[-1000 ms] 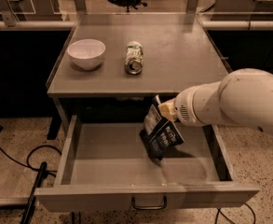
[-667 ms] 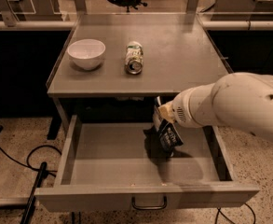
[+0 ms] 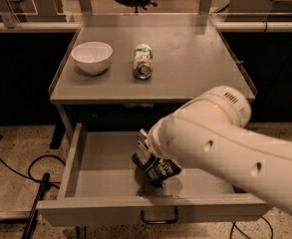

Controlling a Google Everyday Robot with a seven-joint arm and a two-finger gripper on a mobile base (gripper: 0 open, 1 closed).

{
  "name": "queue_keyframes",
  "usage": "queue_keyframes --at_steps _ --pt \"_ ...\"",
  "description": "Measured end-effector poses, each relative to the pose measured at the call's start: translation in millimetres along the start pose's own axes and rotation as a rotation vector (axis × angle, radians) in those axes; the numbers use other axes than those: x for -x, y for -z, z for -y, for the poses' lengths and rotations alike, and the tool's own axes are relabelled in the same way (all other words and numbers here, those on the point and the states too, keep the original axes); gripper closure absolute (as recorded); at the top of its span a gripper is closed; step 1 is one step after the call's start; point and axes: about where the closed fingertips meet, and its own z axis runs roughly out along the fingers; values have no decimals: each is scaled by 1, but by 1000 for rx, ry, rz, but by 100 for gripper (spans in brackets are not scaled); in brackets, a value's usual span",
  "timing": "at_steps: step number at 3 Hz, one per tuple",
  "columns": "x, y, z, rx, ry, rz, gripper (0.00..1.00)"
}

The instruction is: Place blue chip bag into top drawer

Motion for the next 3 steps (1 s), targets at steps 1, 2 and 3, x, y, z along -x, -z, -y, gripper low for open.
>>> queue_keyframes --at_steps 1,2,3 --pt "-11 -14 -18 -60 74 -61 100" --pt "-8 -13 -6 -105 88 -50 82" --pt "-8 -13 -6 -105 90 -50 58"
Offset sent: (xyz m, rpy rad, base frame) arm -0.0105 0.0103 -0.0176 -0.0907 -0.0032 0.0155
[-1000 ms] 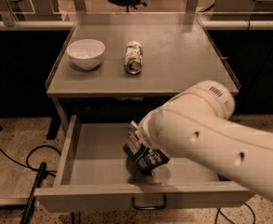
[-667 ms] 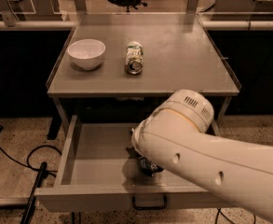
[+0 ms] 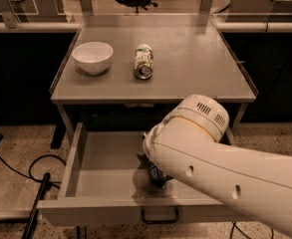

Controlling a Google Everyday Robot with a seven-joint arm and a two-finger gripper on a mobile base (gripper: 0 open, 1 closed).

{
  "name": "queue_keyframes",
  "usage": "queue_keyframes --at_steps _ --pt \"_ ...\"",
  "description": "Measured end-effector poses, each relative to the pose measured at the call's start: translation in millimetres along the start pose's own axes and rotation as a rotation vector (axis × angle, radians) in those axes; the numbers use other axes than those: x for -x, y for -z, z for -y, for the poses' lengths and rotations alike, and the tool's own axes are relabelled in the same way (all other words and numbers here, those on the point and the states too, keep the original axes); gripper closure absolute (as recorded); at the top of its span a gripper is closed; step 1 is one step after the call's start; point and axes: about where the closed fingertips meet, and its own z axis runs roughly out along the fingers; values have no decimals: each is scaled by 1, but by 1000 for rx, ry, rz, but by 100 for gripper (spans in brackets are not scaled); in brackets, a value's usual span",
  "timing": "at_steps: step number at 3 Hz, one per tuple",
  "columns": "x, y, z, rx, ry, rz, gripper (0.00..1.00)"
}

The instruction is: Place blue chip bag into top drawer

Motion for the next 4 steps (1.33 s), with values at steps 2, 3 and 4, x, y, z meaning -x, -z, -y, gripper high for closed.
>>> queue_keyframes --at_steps 2,3,4 --pt "0 0 0 0 0 0 11" --pt "0 0 0 0 0 0 0" --pt "0 0 0 0 0 0 0"
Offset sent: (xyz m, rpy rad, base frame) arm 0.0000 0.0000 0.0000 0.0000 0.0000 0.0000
